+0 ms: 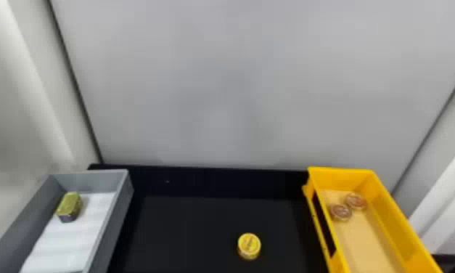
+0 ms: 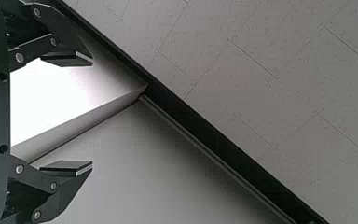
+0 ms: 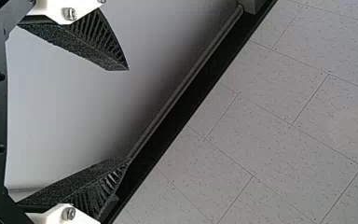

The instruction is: Pick up the round yellow can and place it in the yellow rectangular box

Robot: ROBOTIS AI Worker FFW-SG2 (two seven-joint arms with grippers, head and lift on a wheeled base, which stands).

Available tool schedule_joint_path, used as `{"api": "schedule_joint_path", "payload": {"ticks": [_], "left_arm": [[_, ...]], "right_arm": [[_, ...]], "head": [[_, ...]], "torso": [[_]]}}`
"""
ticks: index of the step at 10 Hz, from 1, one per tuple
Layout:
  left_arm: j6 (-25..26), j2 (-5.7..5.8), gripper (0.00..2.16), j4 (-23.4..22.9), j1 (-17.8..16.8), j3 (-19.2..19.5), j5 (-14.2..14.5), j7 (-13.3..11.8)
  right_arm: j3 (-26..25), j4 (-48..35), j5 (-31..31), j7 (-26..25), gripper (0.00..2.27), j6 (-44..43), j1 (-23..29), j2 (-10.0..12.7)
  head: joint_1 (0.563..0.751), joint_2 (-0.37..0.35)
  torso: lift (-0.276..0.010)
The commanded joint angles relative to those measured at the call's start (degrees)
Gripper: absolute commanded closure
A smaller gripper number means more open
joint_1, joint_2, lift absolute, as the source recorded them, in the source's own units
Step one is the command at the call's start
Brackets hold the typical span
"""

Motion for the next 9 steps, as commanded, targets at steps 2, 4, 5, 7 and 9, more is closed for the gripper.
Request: {"api": "schedule_joint_path", "payload": {"ticks": [2,4,5,7,9], "left_arm": [[0.01,0.24,0.45,-0.14,0.08,0.01,-0.06,-0.08],[0.01,0.16,0.45,-0.14,0.08,0.19,-0.06,-0.44],[-0.08,0.16,0.45,-0.14,0.08,0.19,-0.06,-0.52],[-0.25,0.16,0.45,-0.14,0.08,0.19,-0.06,-0.52],[-0.25,0.16,0.45,-0.14,-0.19,0.19,-0.06,-0.52]], "right_arm": [[0.32,0.12,-0.01,-0.1,0.1,-0.14,0.0,0.03],[0.32,0.21,-0.01,-0.01,0.1,-0.06,0.0,0.03],[0.32,0.21,-0.01,-0.01,0.1,-0.06,0.0,0.03],[0.14,0.21,-0.36,-0.01,0.1,0.47,0.0,-0.06],[-0.74,1.18,-4.76,-1.33,0.1,4.78,0.09,0.29]], "head": [[0.574,-0.048],[0.574,-0.048],[0.574,-0.048],[0.574,-0.048],[0.574,-0.048]], "torso": [[0.0],[0.0],[0.0],[0.0],[0.0]]}}
